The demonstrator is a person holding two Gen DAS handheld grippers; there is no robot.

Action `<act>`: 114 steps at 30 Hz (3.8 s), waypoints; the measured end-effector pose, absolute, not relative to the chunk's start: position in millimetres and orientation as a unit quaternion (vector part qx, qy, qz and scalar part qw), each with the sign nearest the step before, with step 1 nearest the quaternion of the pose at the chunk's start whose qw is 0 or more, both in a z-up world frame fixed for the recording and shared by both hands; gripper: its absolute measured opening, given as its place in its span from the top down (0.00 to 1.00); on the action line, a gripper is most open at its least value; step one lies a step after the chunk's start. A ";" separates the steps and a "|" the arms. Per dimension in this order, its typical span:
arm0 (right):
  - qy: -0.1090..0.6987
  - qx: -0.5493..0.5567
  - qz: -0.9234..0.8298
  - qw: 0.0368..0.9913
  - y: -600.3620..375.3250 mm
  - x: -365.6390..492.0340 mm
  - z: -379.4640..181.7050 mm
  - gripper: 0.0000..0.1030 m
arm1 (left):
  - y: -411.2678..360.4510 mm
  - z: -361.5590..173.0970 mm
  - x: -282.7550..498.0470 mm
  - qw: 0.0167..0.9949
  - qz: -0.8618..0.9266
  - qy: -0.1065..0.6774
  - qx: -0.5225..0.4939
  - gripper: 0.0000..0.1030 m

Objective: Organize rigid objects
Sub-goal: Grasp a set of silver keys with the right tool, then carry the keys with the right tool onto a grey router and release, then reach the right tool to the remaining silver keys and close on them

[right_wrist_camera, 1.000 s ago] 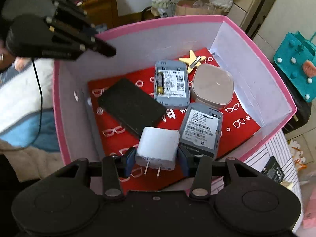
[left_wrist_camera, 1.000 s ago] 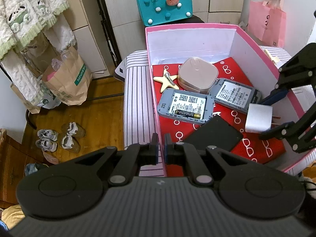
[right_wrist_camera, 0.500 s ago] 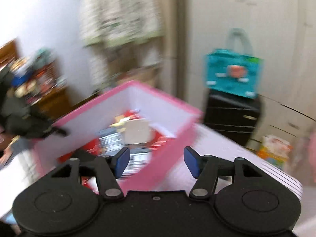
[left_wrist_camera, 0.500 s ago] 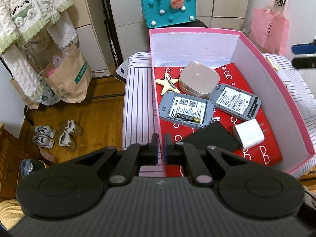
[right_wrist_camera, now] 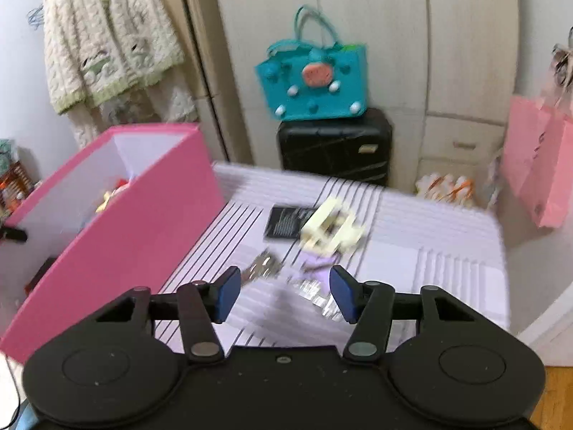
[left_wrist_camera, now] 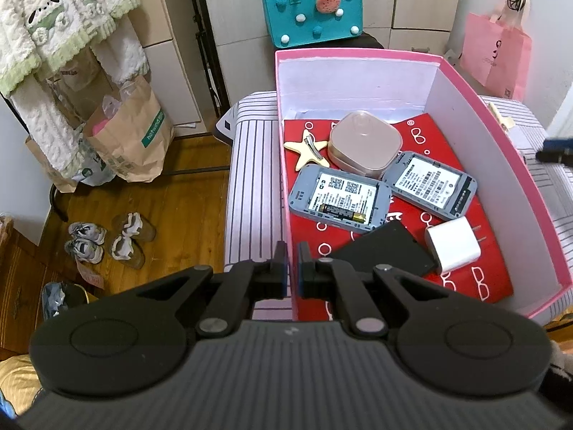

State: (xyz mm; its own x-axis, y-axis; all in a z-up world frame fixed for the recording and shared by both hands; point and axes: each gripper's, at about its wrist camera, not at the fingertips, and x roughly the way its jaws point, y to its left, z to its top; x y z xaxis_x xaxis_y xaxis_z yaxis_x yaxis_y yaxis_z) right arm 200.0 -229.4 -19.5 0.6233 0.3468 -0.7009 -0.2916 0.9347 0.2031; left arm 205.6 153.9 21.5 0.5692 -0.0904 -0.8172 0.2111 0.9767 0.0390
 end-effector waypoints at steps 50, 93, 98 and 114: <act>0.265 -0.013 0.259 0.929 -139.5 199.5 97.1 0.95 | 164.2 21.0 204.1 0.890 -0.107 0.441 0.045 0.95; 0.425 0.025 0.184 0.886 -223.4 193.7 7.6 0.82 | 169.9 18.7 200.8 0.893 -0.106 0.437 0.018 0.95; 0.451 0.042 0.153 0.878 -242.0 194.6 -31.7 0.79 | 170.9 20.0 200.8 0.893 -0.104 0.437 0.013 0.95; 0.404 -0.006 0.113 0.908 -246.5 226.1 -65.3 0.47 | 168.7 11.6 205.3 0.887 -0.096 0.451 0.020 0.95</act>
State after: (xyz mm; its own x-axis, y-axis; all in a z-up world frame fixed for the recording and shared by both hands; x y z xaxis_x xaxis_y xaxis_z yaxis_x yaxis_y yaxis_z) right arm 226.1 -246.5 -65.3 0.6483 0.2009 -0.7344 -0.2102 0.9743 0.0810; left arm 205.3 168.7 11.6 0.5746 -0.1520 -0.8042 0.1890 0.9807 -0.0504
